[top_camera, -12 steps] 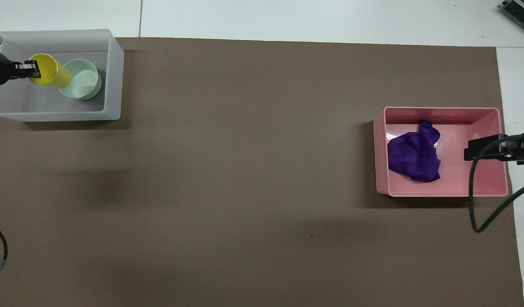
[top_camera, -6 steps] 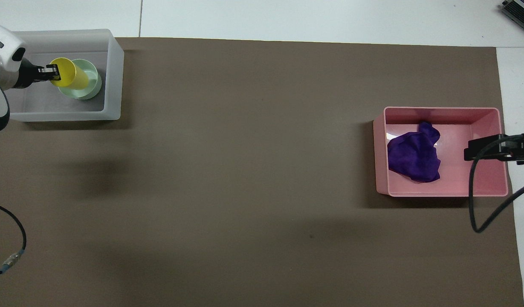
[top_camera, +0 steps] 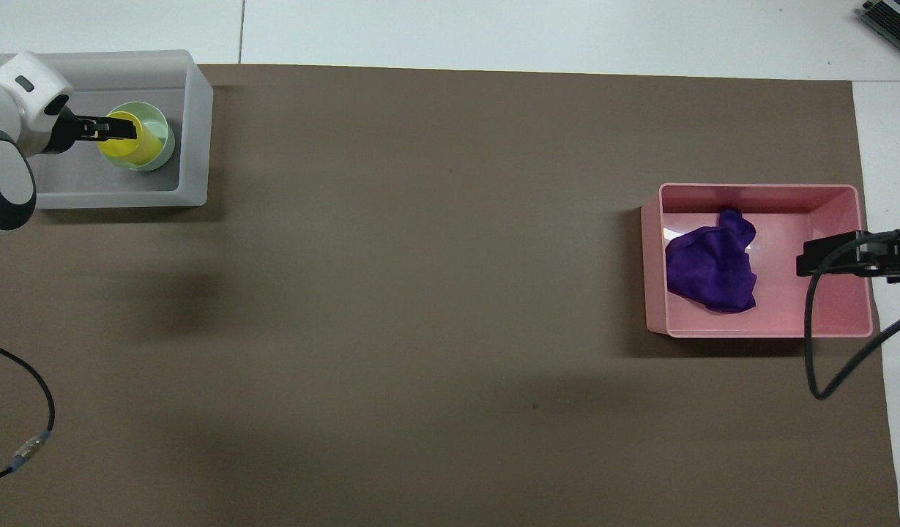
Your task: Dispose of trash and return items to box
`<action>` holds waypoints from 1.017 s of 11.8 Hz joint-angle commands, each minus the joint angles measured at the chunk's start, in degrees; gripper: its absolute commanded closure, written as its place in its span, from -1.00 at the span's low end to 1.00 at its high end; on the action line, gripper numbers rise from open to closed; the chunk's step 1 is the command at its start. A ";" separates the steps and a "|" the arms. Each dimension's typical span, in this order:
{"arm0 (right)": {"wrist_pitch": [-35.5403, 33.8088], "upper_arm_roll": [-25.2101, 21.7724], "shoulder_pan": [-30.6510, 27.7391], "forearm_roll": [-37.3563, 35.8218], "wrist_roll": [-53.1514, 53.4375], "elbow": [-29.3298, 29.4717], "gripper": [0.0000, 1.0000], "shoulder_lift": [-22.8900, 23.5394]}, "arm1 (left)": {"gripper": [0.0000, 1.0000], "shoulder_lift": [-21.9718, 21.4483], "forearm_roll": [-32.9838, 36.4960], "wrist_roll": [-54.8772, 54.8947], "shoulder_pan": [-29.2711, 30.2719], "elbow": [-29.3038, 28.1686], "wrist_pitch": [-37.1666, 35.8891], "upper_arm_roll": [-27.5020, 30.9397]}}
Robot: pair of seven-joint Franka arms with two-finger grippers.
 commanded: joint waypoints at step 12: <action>-0.47 0.25 -0.25 -0.12 -1.06 -0.66 -1.00 -0.64 | -1.00 -28.07 4.31 1.01 -8.98 -4.25 -35.47 0.39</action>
